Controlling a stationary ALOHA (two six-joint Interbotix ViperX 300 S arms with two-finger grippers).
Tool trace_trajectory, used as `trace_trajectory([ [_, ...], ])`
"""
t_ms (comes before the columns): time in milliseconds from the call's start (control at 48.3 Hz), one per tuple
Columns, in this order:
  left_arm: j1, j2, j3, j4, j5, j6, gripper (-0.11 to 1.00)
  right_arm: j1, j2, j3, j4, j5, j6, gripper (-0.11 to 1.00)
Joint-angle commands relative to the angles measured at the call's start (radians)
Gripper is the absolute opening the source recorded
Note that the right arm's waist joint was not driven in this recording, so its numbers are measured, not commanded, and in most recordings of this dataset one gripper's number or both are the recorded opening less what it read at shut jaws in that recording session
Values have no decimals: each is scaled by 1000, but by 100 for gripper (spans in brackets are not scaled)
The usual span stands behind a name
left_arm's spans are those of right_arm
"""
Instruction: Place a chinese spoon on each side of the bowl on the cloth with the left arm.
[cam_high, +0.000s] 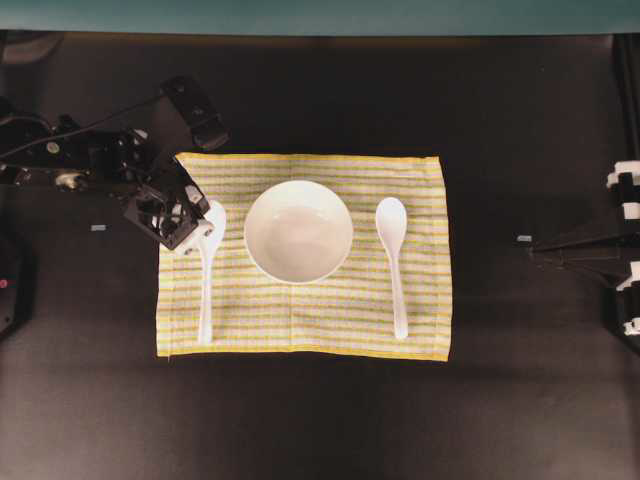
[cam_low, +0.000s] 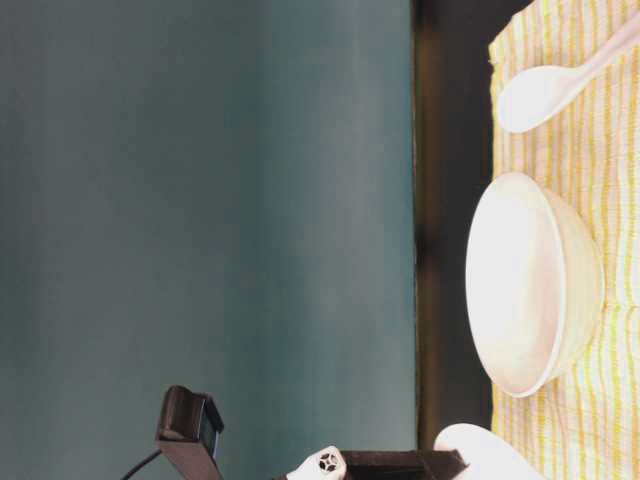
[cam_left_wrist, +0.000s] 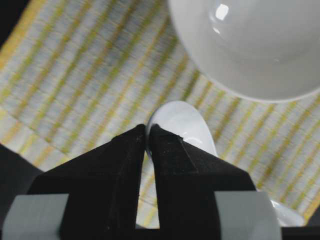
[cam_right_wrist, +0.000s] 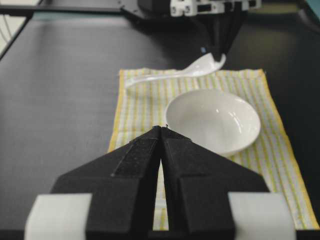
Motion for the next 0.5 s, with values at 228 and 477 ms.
trace_trajectory([
  [228, 34, 2, 6, 3, -38, 29, 6, 0, 5, 6, 0, -11, -8, 1],
  [477, 35, 3, 48, 5, -104, 23, 16, 0, 5, 9, 0, -12, -8, 1],
])
